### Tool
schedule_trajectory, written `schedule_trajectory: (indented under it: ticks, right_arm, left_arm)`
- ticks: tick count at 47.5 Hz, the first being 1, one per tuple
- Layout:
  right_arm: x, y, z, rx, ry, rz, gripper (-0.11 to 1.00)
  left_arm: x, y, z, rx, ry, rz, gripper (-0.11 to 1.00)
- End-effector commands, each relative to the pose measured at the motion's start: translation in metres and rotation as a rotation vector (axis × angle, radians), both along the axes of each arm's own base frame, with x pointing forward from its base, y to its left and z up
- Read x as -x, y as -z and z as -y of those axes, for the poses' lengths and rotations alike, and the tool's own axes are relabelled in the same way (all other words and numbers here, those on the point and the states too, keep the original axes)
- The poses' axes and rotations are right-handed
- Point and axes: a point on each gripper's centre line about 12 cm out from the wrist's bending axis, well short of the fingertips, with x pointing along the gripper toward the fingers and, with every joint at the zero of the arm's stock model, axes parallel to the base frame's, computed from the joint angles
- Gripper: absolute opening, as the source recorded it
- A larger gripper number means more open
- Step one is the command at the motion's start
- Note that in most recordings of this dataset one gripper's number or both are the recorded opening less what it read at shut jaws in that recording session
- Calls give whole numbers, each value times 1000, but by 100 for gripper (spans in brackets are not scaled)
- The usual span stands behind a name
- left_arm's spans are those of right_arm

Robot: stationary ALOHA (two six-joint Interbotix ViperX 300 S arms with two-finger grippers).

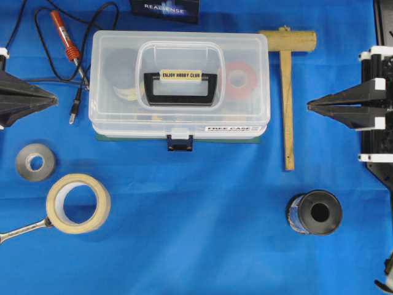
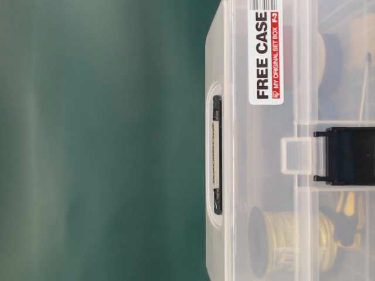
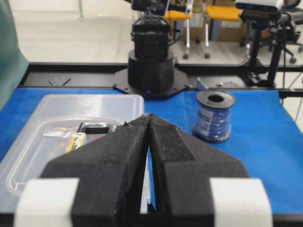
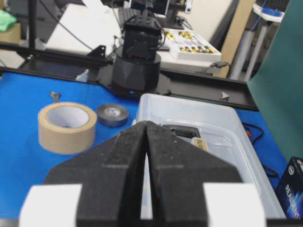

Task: Open the tool box with both arms.
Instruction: 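Move both grippers to the left and right sides of the box lid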

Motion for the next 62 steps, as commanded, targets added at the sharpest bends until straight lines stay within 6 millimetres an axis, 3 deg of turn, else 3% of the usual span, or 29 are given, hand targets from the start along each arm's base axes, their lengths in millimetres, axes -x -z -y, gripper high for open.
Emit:
schedule_trajectory:
  ticks: [1, 15, 26, 30, 38, 42, 52, 62]
  right_arm:
    - [-3, -10, 1, -3, 3, 20, 0]
    - [-10, 4, 5, -38, 23, -200, 0]
    - [-15, 27, 17, -109, 86, -347, 1]
    - [-18, 40, 22, -129, 111, -412, 17]
    - [-22, 68, 31, -151, 152, -570, 69]
    - [-24, 80, 36, -162, 175, -642, 85]
    - [-32, 98, 50, -181, 227, -733, 86]
    - [-47, 103, 55, -172, 230, -740, 86]
  left_arm:
    - [-2, -4, -1, 29, -4, -21, 0]
    - [7, 11, 0, 42, -1, -199, 0]
    - [7, 31, -5, 44, -28, -335, 1]
    - [6, 43, -11, 51, -57, -399, 15]
    - [6, 68, -21, 64, -112, -536, 67]
    - [4, 78, -27, 73, -138, -587, 86]
    - [-5, 96, -36, 87, -174, -661, 87]
    - [-20, 98, -40, 82, -179, -626, 87]
